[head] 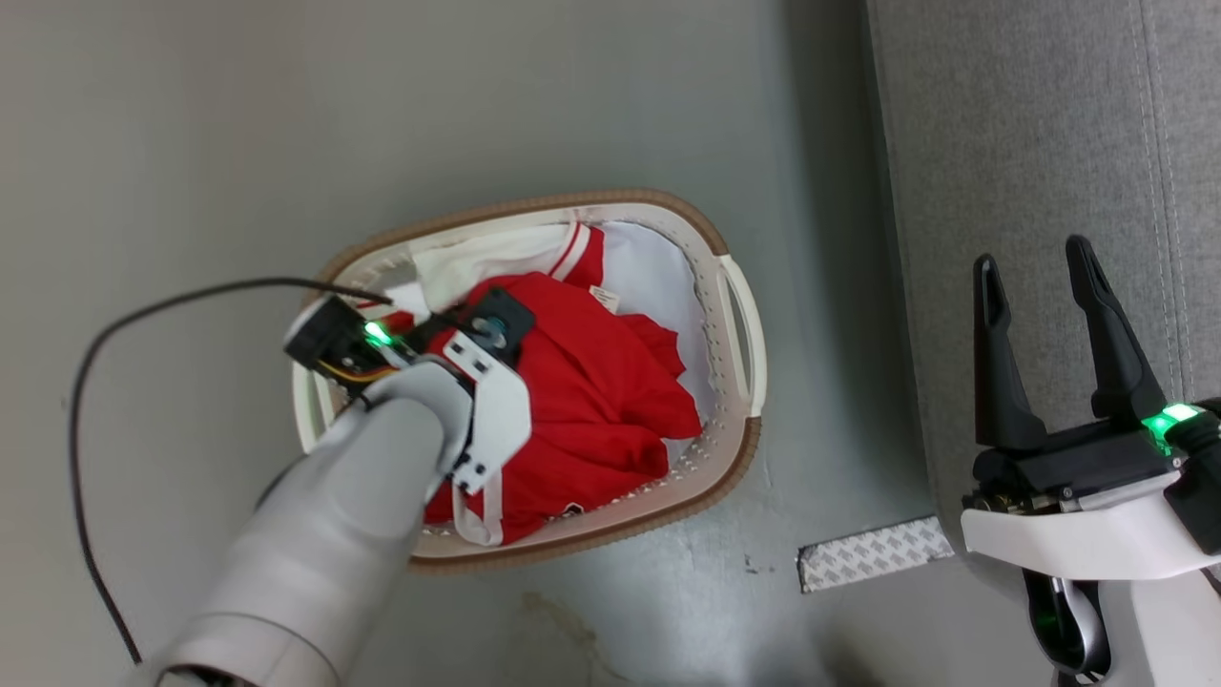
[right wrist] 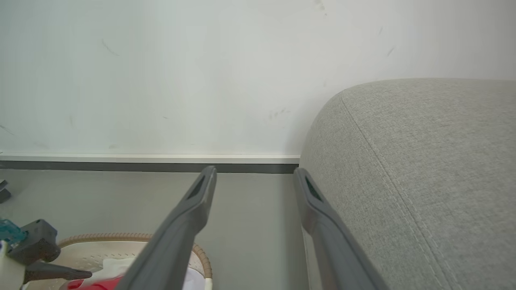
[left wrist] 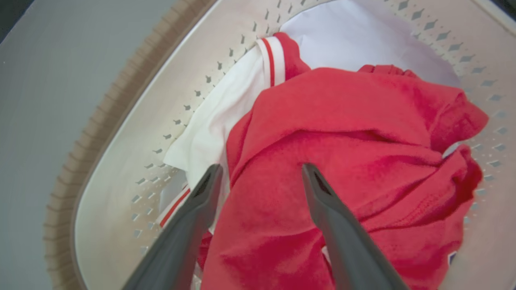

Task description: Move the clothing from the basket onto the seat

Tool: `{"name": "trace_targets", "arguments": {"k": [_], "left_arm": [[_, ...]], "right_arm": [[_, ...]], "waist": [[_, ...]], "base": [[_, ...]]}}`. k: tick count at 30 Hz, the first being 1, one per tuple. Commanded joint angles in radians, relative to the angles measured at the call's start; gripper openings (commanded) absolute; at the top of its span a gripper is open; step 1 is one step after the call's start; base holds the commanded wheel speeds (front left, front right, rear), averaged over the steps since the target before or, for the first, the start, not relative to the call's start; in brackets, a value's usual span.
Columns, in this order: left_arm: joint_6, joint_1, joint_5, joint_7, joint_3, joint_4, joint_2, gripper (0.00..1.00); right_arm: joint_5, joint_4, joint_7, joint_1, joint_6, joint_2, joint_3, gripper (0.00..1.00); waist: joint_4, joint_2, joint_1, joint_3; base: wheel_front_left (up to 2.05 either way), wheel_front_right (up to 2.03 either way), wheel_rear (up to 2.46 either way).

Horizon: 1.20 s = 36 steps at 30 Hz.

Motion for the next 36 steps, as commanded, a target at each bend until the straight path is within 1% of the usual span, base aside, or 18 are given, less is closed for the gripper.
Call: {"name": "trace_targets", "arguments": {"k": [1,5,9,10,11,15,18,23,27,28,29,36], "left_arm": [[0.005,-0.025,0.003,0.008,-0.001,0.019,0.015,1.00],[-0.005,-0.047,-0.004,0.021,-0.005,0.055,0.039,1.00],[-0.015,-0.061,-0.018,0.020,-0.009,0.073,0.045,1.00],[-0.020,-0.059,-0.024,0.028,-0.008,0.080,0.044,0.70],[-0.028,-0.059,-0.023,0.028,-0.014,0.084,0.043,0.00],[-0.035,-0.039,-0.038,-0.006,-0.015,0.087,0.030,0.00],[-0.026,-0.010,-0.074,-0.064,0.006,0.077,0.019,0.00],[-0.021,0.074,-0.132,-0.166,0.033,0.063,-0.003,0.00],[-0.022,0.149,-0.172,-0.216,0.045,0.035,-0.011,0.00],[-0.022,0.169,-0.182,-0.226,0.046,0.023,-0.012,0.00],[-0.022,0.169,-0.182,-0.226,0.046,0.023,-0.012,0.00],[-0.009,0.308,-0.236,-0.250,0.060,-0.093,-0.015,0.00]], "right_arm": [[0.012,-0.009,0.001,-0.018,-0.002,0.004,0.008,1.00],[0.037,-0.022,0.001,-0.027,-0.002,0.006,0.021,1.00],[0.060,-0.024,0.001,-0.025,-0.002,0.006,0.031,1.00],[0.066,-0.023,0.001,-0.024,-0.002,0.006,0.030,1.00],[0.072,-0.021,0.001,-0.023,-0.002,0.006,0.029,1.00],[0.091,-0.009,0.001,-0.018,-0.002,0.006,0.015,1.00],[0.092,0.001,0.001,-0.011,-0.002,0.006,0.008,1.00],[0.075,0.029,0.001,0.028,-0.002,0.005,-0.014,1.00],[0.059,0.053,0.001,0.074,-0.002,0.005,-0.030,1.00],[0.055,0.059,0.001,0.089,-0.002,0.005,-0.035,1.00],[0.055,0.059,0.001,0.089,-0.002,0.005,-0.035,1.00],[0.019,0.096,0.001,0.195,-0.002,0.005,-0.056,1.00]], "waist": [[-0.018,0.0000,-0.0002,0.025],[-0.040,0.0000,-0.0002,0.056],[-0.057,0.0000,-0.0002,0.078],[-0.058,0.0000,-0.0002,0.080],[-0.058,0.0000,-0.0002,0.081],[-0.047,0.0000,-0.0002,0.055],[-0.032,0.0000,-0.0002,0.004],[0.005,0.0000,-0.0002,-0.134],[0.040,0.0000,-0.0002,-0.260],[0.049,0.0000,-0.0002,-0.292],[0.049,0.0000,-0.0002,-0.292],[0.101,0.0000,-0.0002,-0.490]], "base": [[0.00,0.00,0.00],[0.00,0.00,0.00],[0.00,0.00,0.00],[0.00,0.00,0.00],[0.00,0.00,0.00],[0.00,0.00,0.00],[0.00,0.00,0.00],[0.00,0.00,0.00],[0.00,0.00,0.00],[0.00,0.00,0.00],[0.00,0.00,0.00],[0.00,0.00,0.00]]}}
